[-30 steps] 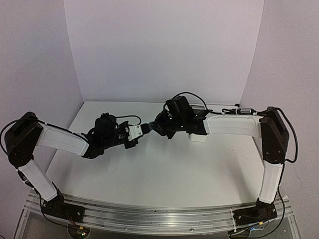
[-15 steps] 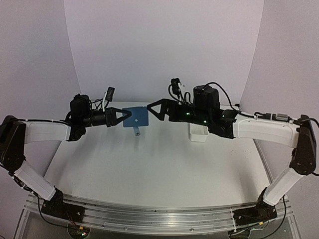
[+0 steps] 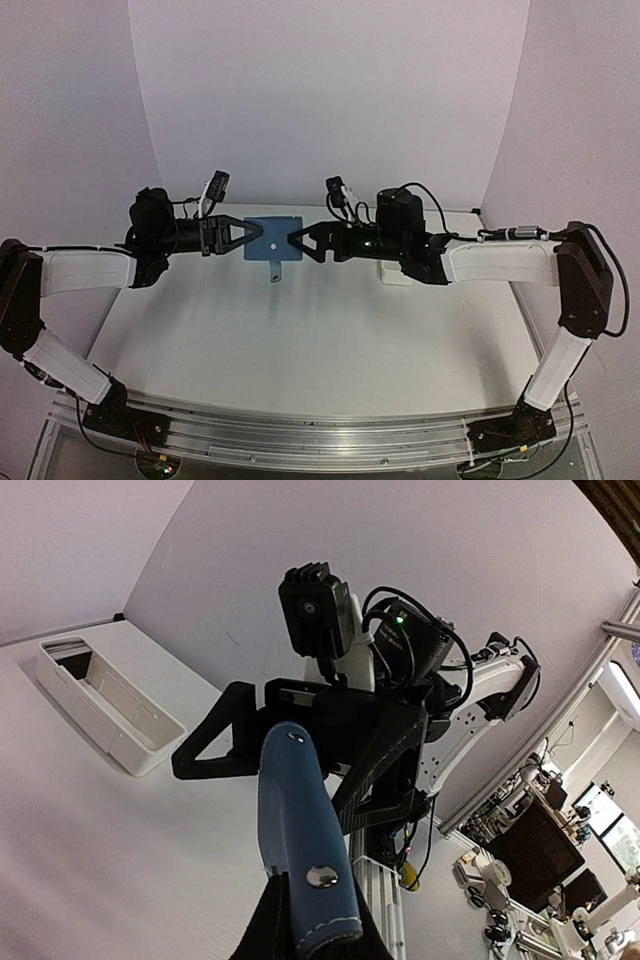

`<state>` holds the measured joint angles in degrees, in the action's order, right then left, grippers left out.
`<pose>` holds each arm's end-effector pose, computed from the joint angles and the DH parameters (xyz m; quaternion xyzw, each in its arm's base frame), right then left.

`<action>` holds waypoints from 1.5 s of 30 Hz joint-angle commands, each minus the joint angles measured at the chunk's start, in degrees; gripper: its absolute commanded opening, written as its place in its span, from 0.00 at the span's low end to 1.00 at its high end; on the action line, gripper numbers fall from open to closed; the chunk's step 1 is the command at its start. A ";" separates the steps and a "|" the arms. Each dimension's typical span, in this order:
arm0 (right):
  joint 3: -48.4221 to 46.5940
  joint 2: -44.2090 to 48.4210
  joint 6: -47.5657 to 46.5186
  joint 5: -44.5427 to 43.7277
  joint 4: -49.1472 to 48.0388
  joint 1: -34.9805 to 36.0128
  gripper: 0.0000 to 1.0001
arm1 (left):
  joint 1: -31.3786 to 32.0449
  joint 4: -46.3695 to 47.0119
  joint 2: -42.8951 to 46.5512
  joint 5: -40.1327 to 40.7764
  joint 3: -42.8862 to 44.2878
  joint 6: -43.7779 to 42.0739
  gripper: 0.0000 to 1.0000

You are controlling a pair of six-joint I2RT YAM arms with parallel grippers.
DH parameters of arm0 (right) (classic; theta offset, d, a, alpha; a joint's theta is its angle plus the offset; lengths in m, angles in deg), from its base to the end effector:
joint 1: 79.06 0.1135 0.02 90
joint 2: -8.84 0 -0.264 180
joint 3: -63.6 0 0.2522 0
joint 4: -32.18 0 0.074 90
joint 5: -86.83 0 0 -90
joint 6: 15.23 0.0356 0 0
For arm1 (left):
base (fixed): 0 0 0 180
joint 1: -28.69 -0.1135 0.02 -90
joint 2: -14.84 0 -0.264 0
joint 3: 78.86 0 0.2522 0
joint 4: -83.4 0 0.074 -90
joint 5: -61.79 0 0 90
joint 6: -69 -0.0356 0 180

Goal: Put the credit cards into the card holder

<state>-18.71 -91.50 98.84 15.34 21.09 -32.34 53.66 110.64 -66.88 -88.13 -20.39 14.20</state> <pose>0.2757 0.3093 0.2821 -0.2496 0.7035 0.4772 0.4637 0.2638 -0.1568 0.2816 0.3111 0.6211 -0.6123 0.3775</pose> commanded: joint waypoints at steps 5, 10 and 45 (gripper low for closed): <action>-4.18 -5.40 2.75 15.57 -8.00 0.16 0.42 | 0.70 5.30 1.47 -1.95 0.11 1.58 0.00; -1.51 -1.78 -0.09 12.18 -7.72 0.06 0.00 | 0.77 1.25 2.25 -2.49 -0.69 -1.31 0.01; -41.96 -9.68 -50.03 -12.61 59.23 12.42 0.00 | 5.69 -62.06 -1.03 0.23 19.55 -76.62 0.02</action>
<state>-56.57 -100.25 49.11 0.96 82.44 -20.01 58.04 50.39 -67.84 -86.90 -3.12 -62.79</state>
